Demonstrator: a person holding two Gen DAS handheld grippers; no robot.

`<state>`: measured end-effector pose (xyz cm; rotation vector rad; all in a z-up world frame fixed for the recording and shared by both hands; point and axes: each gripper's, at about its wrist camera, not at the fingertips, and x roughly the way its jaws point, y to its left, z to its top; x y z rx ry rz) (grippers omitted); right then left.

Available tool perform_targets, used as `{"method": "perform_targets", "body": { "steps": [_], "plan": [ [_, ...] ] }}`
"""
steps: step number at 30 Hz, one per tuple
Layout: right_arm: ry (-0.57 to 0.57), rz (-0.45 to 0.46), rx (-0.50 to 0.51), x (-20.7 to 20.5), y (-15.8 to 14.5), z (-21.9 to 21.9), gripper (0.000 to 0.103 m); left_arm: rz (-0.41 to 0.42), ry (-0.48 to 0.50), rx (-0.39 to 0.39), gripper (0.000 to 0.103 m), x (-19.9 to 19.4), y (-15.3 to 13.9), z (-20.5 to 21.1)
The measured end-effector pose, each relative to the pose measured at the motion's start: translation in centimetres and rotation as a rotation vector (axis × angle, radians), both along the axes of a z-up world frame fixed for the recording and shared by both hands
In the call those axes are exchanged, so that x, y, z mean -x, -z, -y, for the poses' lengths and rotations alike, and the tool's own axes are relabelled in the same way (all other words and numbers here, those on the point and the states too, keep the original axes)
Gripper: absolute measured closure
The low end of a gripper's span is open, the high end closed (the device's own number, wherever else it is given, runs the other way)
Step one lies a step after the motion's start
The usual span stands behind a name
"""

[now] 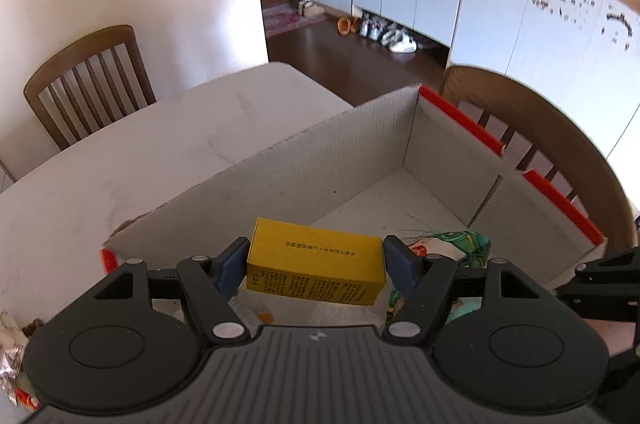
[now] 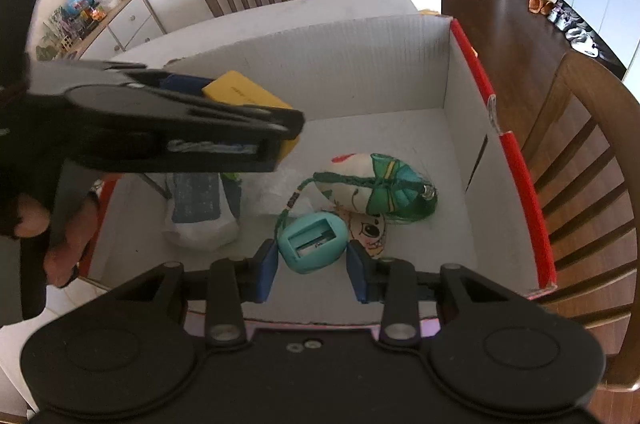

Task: Organize objects
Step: 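Open right tool to drop the teal sharpener while left lowers the yellow box, then lower the yellow box into the red box and open the left tool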

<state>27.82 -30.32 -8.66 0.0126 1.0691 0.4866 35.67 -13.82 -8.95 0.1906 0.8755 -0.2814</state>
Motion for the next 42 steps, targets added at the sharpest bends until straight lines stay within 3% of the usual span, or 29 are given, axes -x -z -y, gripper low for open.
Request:
{"method": "perform_targets", "body": {
  "steps": [8,25,35,42],
  "plan": [
    [-0.005,-0.027,0.019,-1.2,1.2,-0.2,0.067,-0.072,-0.01,-0.046,0.031,-2.4,2.1,1.4],
    [0.003,-0.037,0.047,-2.0,2.9,-0.6,0.067,-0.209,-0.03,-0.055,0.031,-4.8,5.4,1.7],
    [0.009,-0.029,0.047,-1.5,3.2,-0.7,0.065,-0.197,-0.057,-0.05,0.031,-4.5,4.9,1.4],
    [0.012,-0.009,0.04,-1.0,2.4,-0.3,0.058,-0.171,-0.069,-0.02,0.031,-3.7,3.3,1.2]
  ]
}}
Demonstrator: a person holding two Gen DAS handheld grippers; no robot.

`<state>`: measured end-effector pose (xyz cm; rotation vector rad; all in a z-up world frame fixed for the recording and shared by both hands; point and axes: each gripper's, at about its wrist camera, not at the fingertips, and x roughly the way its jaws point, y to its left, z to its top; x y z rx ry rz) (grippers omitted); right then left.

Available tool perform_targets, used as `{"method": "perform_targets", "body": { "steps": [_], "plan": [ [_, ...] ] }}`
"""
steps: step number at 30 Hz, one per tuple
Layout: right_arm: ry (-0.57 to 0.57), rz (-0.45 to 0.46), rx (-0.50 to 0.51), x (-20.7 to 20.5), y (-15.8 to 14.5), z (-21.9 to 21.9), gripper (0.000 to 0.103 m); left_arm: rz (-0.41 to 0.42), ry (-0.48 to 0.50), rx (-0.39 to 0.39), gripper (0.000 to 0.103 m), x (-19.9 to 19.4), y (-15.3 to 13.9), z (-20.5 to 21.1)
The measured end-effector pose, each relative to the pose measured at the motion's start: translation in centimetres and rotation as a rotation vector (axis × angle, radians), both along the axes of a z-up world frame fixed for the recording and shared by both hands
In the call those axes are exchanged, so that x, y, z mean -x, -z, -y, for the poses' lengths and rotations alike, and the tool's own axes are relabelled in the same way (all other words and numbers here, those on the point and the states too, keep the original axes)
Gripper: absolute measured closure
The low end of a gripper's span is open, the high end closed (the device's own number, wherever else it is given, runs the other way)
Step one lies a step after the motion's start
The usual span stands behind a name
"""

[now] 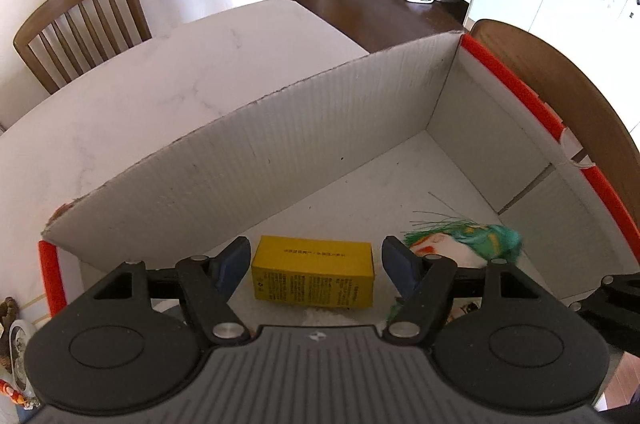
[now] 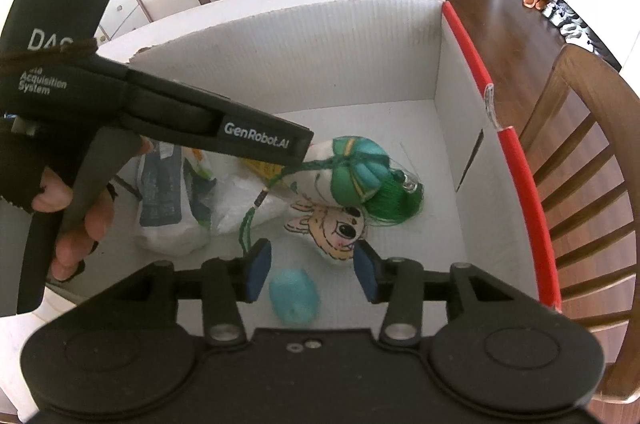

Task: Organize objects
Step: 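Lower the yellow box into the red box and open the left tool, then move both tools back over the remaining table items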

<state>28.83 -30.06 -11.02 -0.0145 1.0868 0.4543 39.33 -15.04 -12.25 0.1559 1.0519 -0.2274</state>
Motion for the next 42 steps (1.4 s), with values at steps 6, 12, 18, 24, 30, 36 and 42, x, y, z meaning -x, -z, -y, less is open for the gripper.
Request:
{"method": "perform_targets", "body": {
  "steps": [6,12,18,24,30,36,42],
  "plan": [
    [0.007,0.025,-0.018,0.5,-1.4,0.7,0.056,0.028,-0.013,0.022,0.031,1.1,-1.5,-0.4],
    [0.002,0.064,-0.032,1.1,-2.9,1.5,0.055,0.052,-0.012,0.076,0.031,2.8,-3.8,-1.3],
    [-0.006,0.101,-0.046,2.4,-4.6,1.5,0.054,0.088,-0.022,0.12,0.031,4.8,-5.9,-2.9],
    [-0.012,0.149,-0.044,3.8,-6.5,0.8,0.045,0.14,-0.022,0.151,0.031,7.4,-8.1,-4.2],
    [-0.012,0.185,-0.063,4.9,-8.0,0.0,0.039,0.184,-0.005,0.17,0.026,10.3,-9.8,-5.8],
    [-0.017,0.211,-0.096,6.4,-8.8,-1.6,0.026,0.208,-0.005,0.212,0.022,13.0,-11.1,-8.0],
    [-0.01,0.23,-0.122,7.7,-9.7,-3.4,0.02,0.226,-0.035,0.225,0.02,15.0,-11.7,-10.8]
  ]
}}
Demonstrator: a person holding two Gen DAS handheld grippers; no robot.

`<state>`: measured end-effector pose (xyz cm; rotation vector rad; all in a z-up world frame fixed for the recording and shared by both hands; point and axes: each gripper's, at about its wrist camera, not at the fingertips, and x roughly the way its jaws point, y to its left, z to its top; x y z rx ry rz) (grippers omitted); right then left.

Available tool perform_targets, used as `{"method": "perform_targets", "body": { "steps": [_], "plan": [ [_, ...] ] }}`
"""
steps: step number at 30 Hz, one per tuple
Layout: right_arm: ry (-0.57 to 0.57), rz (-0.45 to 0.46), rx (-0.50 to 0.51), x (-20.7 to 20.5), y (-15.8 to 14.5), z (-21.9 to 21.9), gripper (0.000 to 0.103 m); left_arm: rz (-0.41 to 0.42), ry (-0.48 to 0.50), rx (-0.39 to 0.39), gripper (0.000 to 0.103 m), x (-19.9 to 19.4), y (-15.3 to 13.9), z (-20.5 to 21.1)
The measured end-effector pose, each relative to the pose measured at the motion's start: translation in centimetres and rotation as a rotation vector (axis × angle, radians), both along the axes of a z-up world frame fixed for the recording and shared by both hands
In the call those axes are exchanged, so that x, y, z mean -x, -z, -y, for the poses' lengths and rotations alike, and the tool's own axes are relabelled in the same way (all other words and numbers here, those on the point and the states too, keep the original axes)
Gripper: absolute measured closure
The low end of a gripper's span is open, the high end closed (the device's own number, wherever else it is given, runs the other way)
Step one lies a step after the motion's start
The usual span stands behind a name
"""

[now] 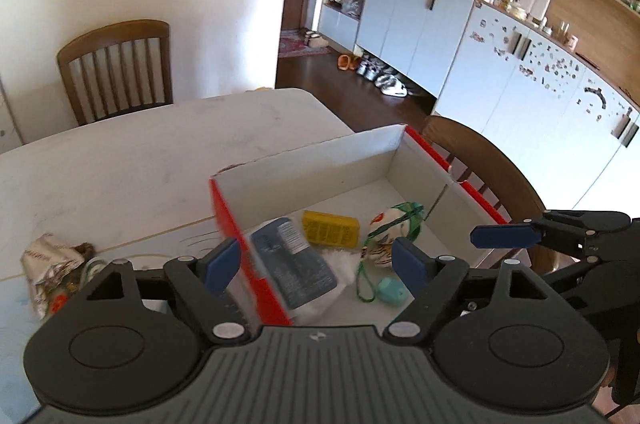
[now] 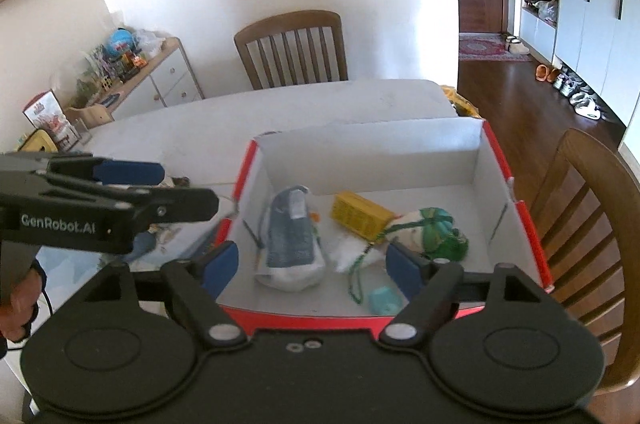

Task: Organize objects
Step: 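Move both tools back over the remaining table items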

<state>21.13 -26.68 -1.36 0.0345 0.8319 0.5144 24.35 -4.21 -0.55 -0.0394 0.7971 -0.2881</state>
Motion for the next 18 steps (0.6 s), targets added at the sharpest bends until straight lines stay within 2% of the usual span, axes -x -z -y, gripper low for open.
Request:
{"method": "perform_targets", "body": {
  "steps": [4,11,18],
  "plan": [
    [0.002,0.015,-0.009,0.9,-0.4,-1.4,0.014,0.01,-0.018,0.008,0.016,1.3,-0.2,-1.9],
    [0.008,0.009,-0.018,2.1,-0.4,-3.6,0.012,0.032,-0.048,0.033,0.002,3.3,-0.4,-5.2],
    [0.003,-0.003,-0.026,2.9,-0.2,-6.2,0.012,0.038,-0.089,0.045,0.0,5.0,0.3,-8.7]
  ]
}}
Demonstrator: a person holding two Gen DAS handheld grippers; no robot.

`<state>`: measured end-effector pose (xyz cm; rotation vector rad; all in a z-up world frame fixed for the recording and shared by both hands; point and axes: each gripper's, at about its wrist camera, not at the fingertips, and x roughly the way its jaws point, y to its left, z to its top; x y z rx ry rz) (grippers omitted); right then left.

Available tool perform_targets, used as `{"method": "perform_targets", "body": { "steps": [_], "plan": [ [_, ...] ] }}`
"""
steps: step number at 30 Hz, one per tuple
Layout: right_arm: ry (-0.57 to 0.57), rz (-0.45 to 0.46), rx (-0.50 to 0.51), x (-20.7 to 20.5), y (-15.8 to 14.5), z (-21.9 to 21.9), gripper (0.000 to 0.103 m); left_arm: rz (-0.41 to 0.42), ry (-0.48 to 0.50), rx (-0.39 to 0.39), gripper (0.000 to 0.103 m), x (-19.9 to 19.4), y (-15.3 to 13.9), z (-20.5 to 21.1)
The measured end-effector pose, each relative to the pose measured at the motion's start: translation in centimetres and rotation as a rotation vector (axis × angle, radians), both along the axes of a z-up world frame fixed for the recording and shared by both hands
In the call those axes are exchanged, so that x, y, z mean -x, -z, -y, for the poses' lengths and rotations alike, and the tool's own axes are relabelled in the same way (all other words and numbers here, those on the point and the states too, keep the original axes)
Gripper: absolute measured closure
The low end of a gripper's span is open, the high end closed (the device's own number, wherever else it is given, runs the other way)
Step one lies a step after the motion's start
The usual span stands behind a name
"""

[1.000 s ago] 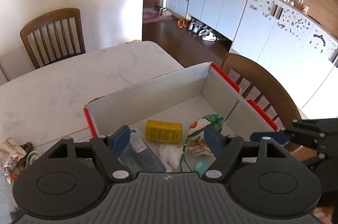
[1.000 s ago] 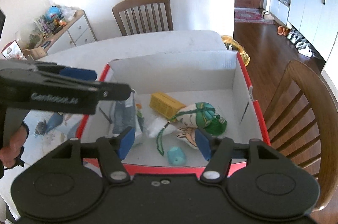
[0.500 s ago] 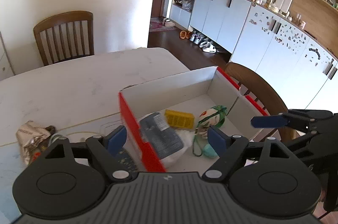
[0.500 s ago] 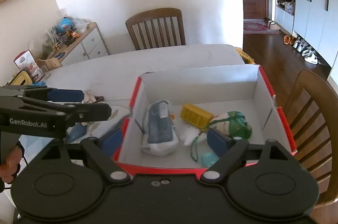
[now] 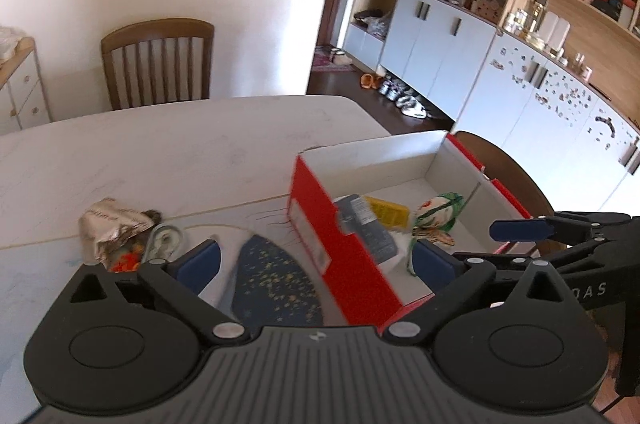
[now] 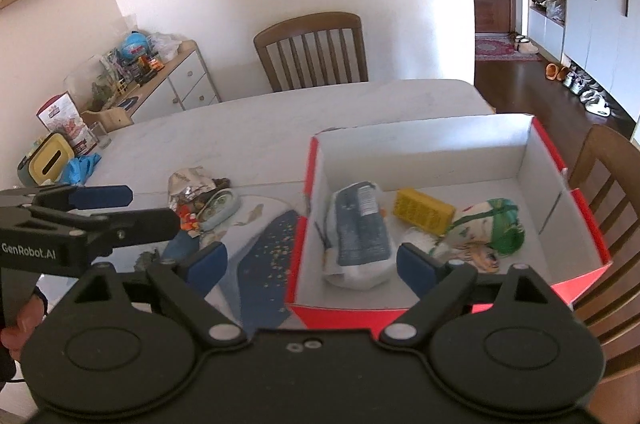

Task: Organize objects
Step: 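Move both tools back over the remaining table items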

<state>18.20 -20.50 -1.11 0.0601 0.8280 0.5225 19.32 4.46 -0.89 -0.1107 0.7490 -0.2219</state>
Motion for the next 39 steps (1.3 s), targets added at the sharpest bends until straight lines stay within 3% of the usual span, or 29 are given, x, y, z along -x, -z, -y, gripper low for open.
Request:
{"method": "perform_targets", "body": {
  "steps": [3,7,13,26,39],
  "plan": [
    [-0.007,-0.003,0.002,0.3,0.1,-1.3,0.011,0.019,-0.029,0.004,0.0,0.7,0.2,-1.5],
    [-0.018,0.009,0.008,0.7,0.0,-3.2,0.002,0.019,-0.064,0.026,0.0,1.4,0.7,-4.0],
    [-0.028,0.008,0.011,1.0,0.3,-5.8,0.001,0.007,-0.102,0.042,0.0,2.5,1.9,-7.5],
    [-0.063,0.023,0.07,1.1,1.8,-11.8,0.001,-0.029,-0.161,-0.004,0.0,4.1,5.0,-13.6],
    [-0.112,-0.022,0.107,-0.9,3.9,-16.8,0.001,-0.035,-0.134,-0.048,0.0,4.4,9.8,-16.5]
  ]
}}
